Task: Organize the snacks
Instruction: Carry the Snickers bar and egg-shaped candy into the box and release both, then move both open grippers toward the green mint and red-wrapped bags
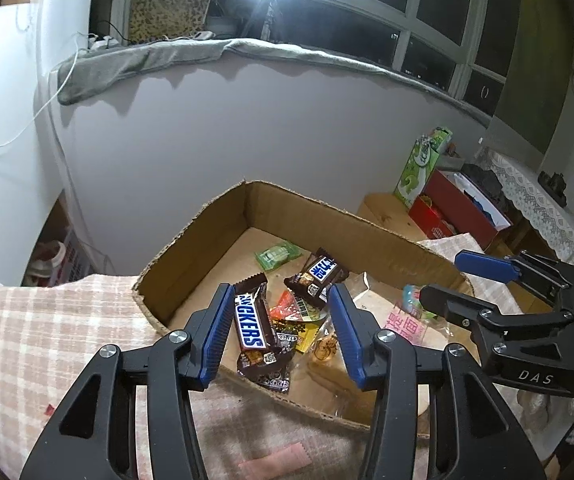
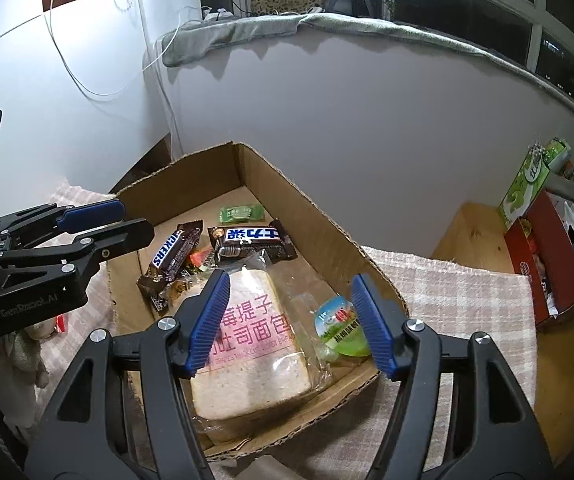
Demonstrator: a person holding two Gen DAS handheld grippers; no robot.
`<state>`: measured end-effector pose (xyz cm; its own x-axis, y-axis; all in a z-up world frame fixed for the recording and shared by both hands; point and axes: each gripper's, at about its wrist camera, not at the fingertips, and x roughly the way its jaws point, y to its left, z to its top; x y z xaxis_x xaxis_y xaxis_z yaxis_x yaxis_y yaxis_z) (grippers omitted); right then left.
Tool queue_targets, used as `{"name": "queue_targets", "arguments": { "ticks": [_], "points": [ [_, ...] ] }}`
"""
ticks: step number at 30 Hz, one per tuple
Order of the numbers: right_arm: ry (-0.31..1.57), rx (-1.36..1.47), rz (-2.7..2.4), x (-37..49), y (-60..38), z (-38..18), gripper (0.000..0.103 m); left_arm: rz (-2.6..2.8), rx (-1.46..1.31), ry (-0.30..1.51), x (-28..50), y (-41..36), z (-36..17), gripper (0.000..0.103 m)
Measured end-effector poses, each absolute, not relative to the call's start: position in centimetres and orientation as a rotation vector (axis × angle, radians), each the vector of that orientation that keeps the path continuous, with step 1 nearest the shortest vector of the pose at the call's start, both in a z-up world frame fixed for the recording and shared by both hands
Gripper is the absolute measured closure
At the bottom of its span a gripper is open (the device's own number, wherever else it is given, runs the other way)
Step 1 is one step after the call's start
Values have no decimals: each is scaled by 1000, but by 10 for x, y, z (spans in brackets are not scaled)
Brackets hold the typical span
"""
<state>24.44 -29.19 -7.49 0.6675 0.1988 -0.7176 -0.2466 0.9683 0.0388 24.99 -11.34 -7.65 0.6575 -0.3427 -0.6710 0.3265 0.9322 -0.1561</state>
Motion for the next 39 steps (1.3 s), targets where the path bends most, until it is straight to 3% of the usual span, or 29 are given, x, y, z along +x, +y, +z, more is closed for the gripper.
{"name": "queue_targets", "arguments": {
  "ticks": [19, 39],
  "points": [
    [711, -68, 332, 171, -260, -30, 37, -290, -105, 614, 161, -24, -22, 55],
    [847, -114, 483, 107, -216, -86, 37, -194, -205, 715, 85, 47, -82, 55]
  ]
}}
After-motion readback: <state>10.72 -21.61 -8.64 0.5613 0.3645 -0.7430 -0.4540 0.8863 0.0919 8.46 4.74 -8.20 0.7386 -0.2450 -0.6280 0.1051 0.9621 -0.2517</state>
